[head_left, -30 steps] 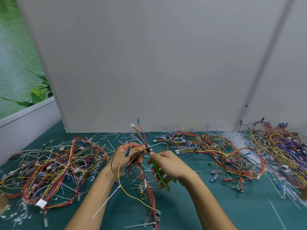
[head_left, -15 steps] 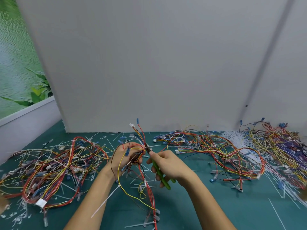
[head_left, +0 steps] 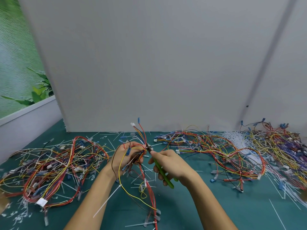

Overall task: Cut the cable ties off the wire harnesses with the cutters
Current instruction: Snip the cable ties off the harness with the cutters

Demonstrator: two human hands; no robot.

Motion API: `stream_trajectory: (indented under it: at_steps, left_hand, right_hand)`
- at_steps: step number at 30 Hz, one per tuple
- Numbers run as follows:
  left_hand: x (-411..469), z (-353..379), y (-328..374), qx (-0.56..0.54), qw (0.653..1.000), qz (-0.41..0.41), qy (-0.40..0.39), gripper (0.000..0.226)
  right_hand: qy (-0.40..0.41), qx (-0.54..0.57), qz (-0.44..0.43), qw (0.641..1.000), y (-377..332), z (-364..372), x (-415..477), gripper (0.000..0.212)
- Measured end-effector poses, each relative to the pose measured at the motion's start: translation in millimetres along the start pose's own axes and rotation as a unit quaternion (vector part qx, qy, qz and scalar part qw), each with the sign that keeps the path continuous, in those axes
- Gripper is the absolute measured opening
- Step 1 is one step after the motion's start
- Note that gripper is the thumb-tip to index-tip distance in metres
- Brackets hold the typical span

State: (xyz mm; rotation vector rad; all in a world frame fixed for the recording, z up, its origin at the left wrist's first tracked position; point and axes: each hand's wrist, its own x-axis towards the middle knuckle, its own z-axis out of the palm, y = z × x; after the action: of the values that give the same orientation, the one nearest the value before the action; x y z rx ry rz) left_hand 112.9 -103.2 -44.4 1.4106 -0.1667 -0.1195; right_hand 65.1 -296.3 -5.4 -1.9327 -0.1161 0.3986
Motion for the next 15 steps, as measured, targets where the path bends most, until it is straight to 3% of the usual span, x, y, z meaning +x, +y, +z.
stream_trajectory:
  at_steps: [6,15]
  left_hand:
    - [0.6,-1.0,-0.9,0.011,1.0,-0.008,-0.003,0.022]
    - [0.5,-1.4,-1.5,-0.008,1.0,-0.006,0.007,0.014]
  right_hand:
    - [-0.008,0.005,0.005,1.0,0.5,-1.3,-0.8,0.047]
    - [-0.013,-0.003,0.0,1.0,2.2,0.5,1.8,0.045]
